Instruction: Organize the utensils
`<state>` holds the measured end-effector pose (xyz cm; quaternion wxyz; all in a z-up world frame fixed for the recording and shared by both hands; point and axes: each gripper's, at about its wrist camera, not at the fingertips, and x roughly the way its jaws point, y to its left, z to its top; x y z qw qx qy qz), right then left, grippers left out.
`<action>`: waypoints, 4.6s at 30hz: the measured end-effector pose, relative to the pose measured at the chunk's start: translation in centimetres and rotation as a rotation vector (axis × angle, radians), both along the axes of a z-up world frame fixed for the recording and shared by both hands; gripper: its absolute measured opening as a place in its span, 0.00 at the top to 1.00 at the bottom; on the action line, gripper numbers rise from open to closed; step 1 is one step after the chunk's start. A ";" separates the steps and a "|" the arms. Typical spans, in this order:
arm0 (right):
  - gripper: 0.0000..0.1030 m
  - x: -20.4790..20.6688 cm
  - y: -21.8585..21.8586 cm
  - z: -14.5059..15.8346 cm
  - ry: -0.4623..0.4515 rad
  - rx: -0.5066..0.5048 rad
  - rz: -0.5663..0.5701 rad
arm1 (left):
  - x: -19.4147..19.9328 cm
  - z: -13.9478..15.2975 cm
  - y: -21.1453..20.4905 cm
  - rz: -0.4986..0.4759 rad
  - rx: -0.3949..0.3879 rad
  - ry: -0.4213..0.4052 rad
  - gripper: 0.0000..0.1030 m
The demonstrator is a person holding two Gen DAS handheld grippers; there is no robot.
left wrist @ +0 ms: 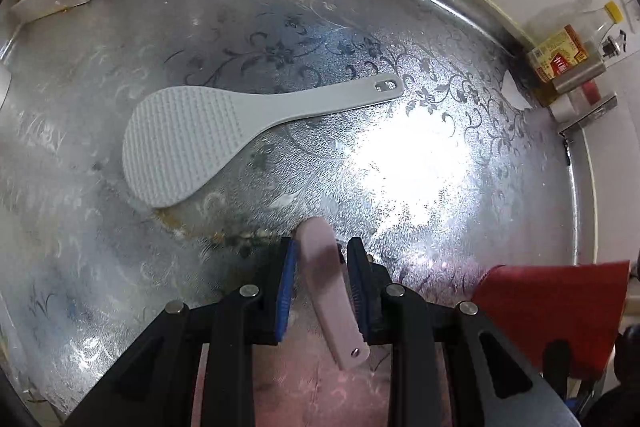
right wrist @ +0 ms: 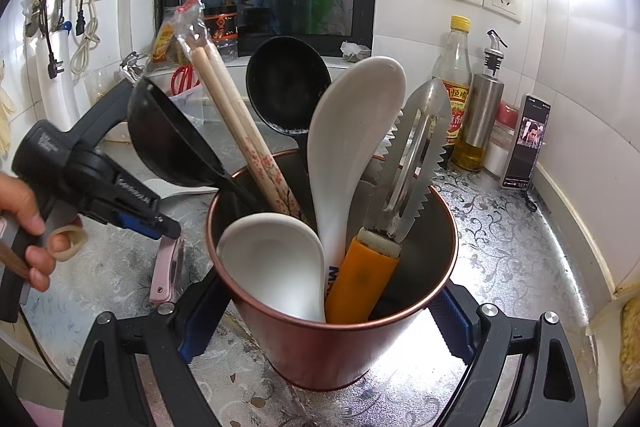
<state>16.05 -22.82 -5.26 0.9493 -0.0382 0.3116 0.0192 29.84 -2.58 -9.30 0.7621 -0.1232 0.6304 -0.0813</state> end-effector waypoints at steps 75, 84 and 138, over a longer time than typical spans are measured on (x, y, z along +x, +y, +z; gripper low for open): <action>0.10 0.2 0.1 0.0 0.001 0.001 0.005 | -1.1 0.2 -4.2 -0.079 0.171 -0.038 0.65; 0.10 0.2 0.0 -0.1 0.000 0.001 0.005 | -1.0 0.8 -7.4 -0.176 0.221 -0.092 0.77; 0.11 0.1 0.2 -0.1 0.000 0.003 0.001 | -9.1 23.7 -2.0 -0.181 -0.162 -0.683 0.78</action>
